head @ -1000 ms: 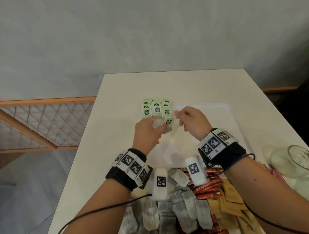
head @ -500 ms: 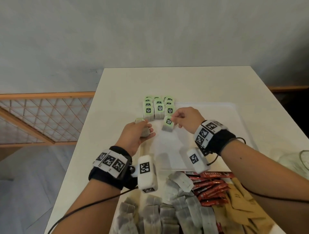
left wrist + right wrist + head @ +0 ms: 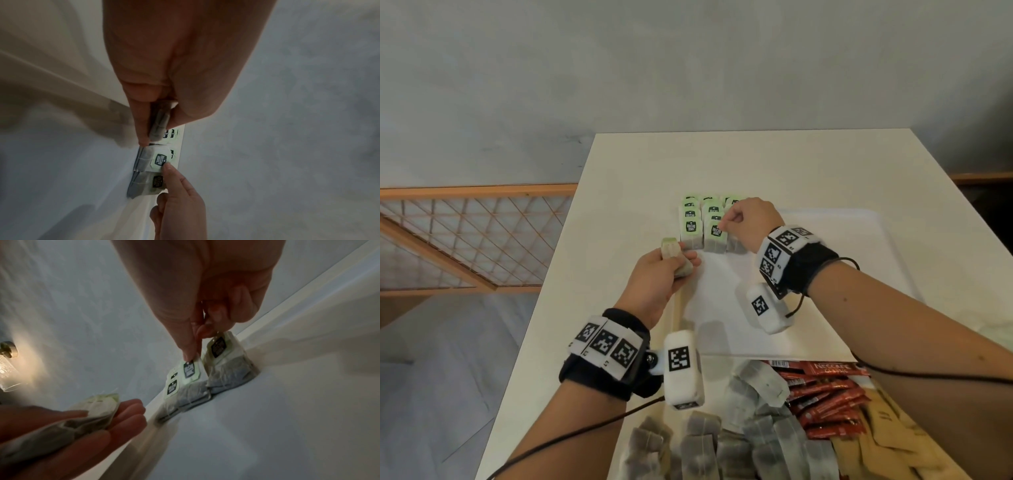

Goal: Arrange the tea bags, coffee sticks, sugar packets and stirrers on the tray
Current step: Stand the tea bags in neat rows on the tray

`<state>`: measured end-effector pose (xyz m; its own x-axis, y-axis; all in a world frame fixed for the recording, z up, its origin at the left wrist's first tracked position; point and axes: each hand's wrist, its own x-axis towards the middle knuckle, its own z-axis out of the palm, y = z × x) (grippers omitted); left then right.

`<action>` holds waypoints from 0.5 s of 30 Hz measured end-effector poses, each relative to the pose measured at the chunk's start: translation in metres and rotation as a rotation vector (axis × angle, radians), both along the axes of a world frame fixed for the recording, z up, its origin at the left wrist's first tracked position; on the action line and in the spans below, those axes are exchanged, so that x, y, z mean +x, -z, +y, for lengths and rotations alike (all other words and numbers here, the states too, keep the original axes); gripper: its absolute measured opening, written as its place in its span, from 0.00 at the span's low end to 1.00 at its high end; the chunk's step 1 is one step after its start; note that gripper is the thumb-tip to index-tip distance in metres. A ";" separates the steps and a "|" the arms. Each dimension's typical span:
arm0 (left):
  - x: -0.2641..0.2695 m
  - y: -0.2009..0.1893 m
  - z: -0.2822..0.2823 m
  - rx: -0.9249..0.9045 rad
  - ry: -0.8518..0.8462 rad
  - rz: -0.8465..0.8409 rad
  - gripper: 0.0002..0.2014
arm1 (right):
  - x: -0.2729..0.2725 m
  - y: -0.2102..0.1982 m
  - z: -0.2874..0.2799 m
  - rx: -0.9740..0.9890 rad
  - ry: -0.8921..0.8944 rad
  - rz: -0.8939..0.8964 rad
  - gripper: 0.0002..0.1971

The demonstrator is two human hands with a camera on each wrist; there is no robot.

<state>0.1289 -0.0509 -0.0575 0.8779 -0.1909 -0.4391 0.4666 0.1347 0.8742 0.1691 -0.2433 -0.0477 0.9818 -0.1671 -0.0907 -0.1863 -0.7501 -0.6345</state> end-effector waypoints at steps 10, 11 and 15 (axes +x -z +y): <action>-0.017 -0.012 -0.016 0.008 0.187 -0.125 0.10 | -0.054 -0.016 0.002 0.347 -0.092 -0.027 0.08; -0.019 -0.013 -0.019 0.014 0.202 -0.139 0.12 | -0.059 -0.016 0.003 0.364 -0.110 0.001 0.10; -0.030 -0.018 -0.029 0.062 0.237 -0.215 0.12 | -0.076 -0.016 0.003 0.384 -0.103 0.005 0.13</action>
<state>0.0989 -0.0797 -0.0393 0.8860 -0.3800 -0.2658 0.2825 -0.0120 0.9592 0.0930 -0.2402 -0.0321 0.9909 -0.0207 -0.1327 -0.1266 -0.4731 -0.8719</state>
